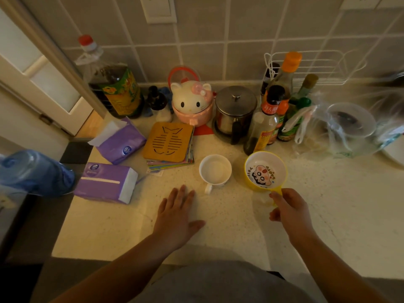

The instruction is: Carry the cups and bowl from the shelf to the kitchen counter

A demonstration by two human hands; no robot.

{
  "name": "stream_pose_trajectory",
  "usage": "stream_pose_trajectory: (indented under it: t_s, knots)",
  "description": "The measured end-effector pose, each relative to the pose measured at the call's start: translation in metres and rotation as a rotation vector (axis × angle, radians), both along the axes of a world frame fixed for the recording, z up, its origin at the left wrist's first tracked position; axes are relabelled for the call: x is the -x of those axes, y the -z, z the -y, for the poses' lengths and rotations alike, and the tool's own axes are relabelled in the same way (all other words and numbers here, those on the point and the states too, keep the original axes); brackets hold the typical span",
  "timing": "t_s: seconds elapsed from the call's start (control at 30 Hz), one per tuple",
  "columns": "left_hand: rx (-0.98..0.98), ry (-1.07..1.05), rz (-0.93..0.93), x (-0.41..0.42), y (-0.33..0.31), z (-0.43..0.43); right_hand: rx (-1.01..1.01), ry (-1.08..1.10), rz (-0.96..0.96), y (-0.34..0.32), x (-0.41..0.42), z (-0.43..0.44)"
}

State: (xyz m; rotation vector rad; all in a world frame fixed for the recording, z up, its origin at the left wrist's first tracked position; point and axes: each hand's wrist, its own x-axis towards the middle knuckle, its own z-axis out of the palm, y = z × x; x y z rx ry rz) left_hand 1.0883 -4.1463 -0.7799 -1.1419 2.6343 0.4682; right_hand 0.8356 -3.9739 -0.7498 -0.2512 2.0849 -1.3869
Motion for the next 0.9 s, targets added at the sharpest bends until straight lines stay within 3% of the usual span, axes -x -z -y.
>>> stream_pose_trajectory:
  t_s: [0.23, 0.33, 0.4, 0.47, 0.6, 0.77, 0.9]
  knots:
    - [-0.043, 0.030, -0.045, -0.002, 0.000, 0.010, -0.071, 0.141, -0.076, -0.005, -0.027, -0.038]
    - [-0.071, 0.036, -0.156, 0.001, -0.004, 0.007, -0.121, 0.166, -0.059, -0.008, -0.047, -0.070]
    - [-0.151, 0.088, -0.264, 0.010, -0.009, -0.003, -0.164, 0.147, -0.049, -0.012, -0.065, -0.093]
    - [-0.349, 0.158, -0.283, 0.021, -0.017, -0.019, -0.203, 0.134, -0.027, -0.014, -0.084, -0.117]
    - [-0.683, 0.312, -0.195, 0.044, -0.025, -0.062, -0.275, 0.123, 0.076, -0.008, -0.113, -0.168]
    - [-0.785, 0.485, 0.084, 0.059, -0.016, -0.120, -0.380, 0.223, 0.225, 0.017, -0.145, -0.245]
    - [-0.749, 0.585, 0.354, 0.058, 0.005, -0.166, -0.456, 0.290, 0.344, 0.043, -0.174, -0.316]
